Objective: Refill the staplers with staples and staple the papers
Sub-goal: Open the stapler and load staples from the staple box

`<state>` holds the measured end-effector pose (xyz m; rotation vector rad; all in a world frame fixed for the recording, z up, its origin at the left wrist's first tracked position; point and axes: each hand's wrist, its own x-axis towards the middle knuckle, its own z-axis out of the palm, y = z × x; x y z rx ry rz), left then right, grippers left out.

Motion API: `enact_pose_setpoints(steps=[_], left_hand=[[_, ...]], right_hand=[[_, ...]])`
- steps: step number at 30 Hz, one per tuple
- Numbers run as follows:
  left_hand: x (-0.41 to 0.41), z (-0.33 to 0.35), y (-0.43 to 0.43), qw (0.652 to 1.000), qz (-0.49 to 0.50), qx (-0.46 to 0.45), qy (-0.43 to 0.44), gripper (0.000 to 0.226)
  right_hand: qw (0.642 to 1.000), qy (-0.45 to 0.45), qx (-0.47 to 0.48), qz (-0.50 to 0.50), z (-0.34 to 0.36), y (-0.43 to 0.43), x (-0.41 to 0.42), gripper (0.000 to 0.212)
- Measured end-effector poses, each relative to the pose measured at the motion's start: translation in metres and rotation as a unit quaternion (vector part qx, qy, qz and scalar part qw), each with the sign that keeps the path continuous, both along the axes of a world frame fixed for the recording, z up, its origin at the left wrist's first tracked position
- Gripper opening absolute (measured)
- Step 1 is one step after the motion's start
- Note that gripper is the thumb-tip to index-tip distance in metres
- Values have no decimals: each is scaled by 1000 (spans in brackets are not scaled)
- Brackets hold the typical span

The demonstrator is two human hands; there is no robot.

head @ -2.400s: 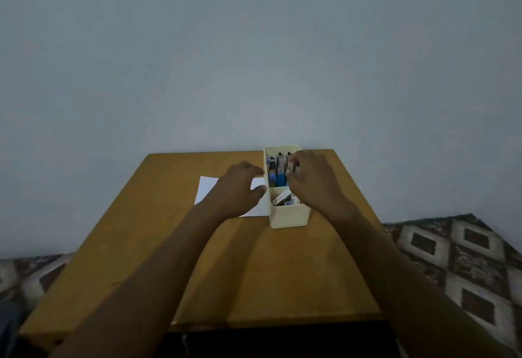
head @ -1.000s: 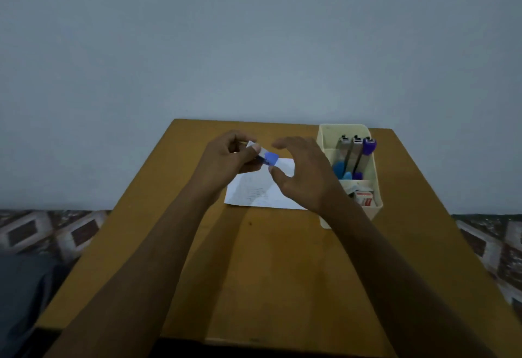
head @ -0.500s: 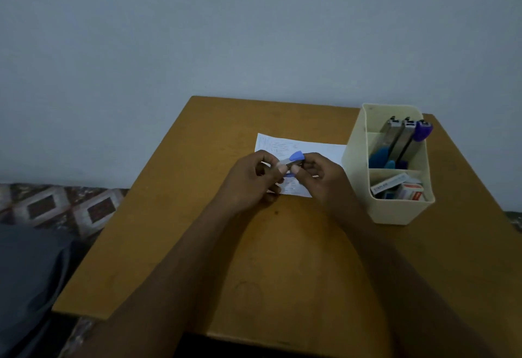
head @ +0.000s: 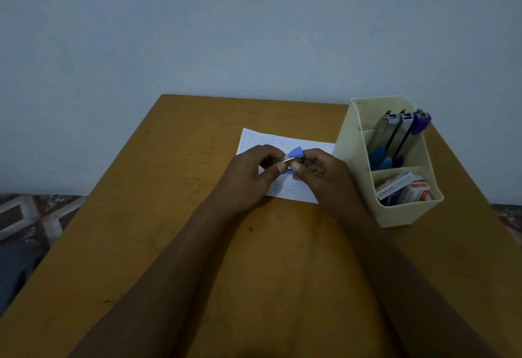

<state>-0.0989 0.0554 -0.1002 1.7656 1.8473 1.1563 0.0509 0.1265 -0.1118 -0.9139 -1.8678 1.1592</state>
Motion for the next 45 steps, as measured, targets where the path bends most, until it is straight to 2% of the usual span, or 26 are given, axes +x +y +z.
enact_pose_setpoints(steps=[5,10,13,18,21,23,26,30,37,42,45], left_hand=[[-3,-2,5,998,-42,26,49,25],[-5,-10,9,999,-21,39,7,15],[-2,-14,8,998,-9,54,31,17],[-7,-15,4,996,24,77,48,21],[-15,-12,1,995,60,80,28,16],[-19,-11,0,994,83,75,13,11],[-23,-11,0,992,103,73,4,11],[-24,-11,0,991,102,82,6,14],[-26,-7,-4,991,102,84,17,26],[-32,-1,-7,990,105,90,-13,20],[-33,0,-9,994,90,64,-15,16]], right_hand=[[1000,14,-20,17,-7,5,-6,17],[998,38,-44,13,-8,6,-6,14],[999,26,-41,5,-8,4,-6,17],[992,-81,74,-58,-5,-2,-8,21],[975,-129,144,-111,-7,-6,-7,34],[959,-202,161,-120,-10,-5,-8,39],[936,-309,147,-81,-14,-7,-9,42],[949,-279,139,-54,-12,-11,-8,40],[958,-201,202,-14,-11,-16,-6,21],[956,-200,214,-11,-11,-14,-3,20],[962,-188,197,-26,-11,-14,-4,21]])
